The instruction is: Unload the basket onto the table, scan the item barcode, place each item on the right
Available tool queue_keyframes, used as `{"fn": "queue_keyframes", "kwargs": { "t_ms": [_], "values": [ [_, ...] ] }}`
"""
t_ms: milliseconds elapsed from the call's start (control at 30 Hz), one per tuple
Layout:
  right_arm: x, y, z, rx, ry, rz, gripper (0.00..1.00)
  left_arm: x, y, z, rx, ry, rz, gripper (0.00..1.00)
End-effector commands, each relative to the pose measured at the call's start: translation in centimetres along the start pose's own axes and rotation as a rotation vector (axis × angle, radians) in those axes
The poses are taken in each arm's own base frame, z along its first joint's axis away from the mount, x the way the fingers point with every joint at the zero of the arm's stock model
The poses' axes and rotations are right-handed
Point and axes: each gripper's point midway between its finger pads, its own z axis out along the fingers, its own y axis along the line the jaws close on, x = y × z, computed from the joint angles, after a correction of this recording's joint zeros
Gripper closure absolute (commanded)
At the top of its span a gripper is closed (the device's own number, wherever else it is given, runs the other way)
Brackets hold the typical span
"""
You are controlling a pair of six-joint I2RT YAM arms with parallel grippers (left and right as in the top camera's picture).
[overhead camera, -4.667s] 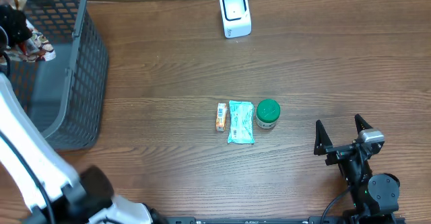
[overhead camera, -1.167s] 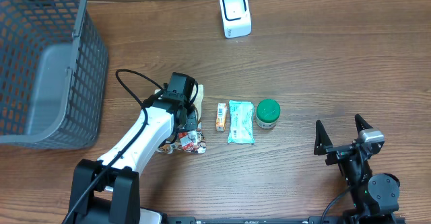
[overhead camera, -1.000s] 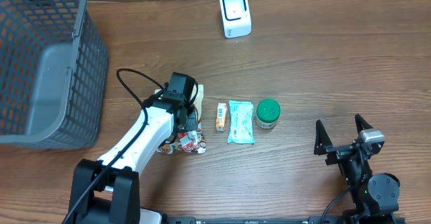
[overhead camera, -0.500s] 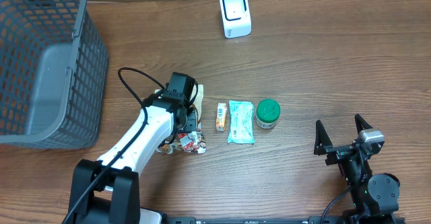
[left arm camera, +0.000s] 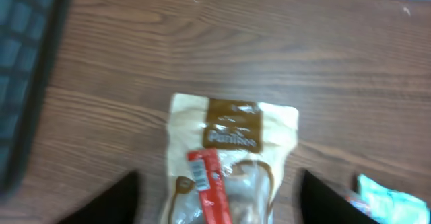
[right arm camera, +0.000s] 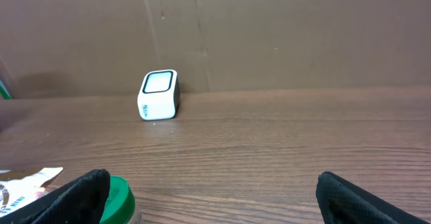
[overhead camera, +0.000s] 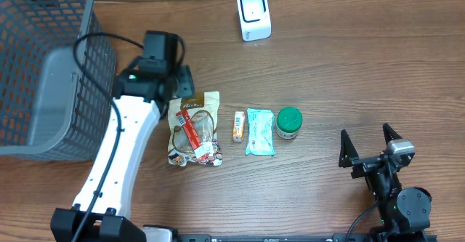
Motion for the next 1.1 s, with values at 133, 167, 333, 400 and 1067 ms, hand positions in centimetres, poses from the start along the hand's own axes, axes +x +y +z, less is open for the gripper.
{"fn": "queue_keyframes", "kwargs": {
  "t_ms": [133,167,333,400,1067],
  "values": [
    [0.11,-0.33,0.01,0.014,-0.007,-0.001,0.00,-0.84,2.78,-0.19,-0.046,-0.008,-0.064,0.00],
    [0.11,-0.33,0.01,0.014,-0.007,-0.001,0.00,-0.83,2.78,-0.18,-0.046,-0.008,-0.064,0.00],
    [0.11,-0.33,0.01,0.014,-0.007,-0.001,0.00,-0.83,2.78,-0.18,-0.046,-0.008,-0.064,0.00],
    [0.11,-0.33,0.01,0.014,-0.007,-0.001,0.00,-0.83,2.78,-0.18,-0.046,-0.008,-0.064,0.01],
    [0.11,-0.33,0.01,0.014,-0.007,-0.001,0.00,-0.83,2.78,-0.18,-0.046,-0.008,-0.064,0.01]
  ]
}}
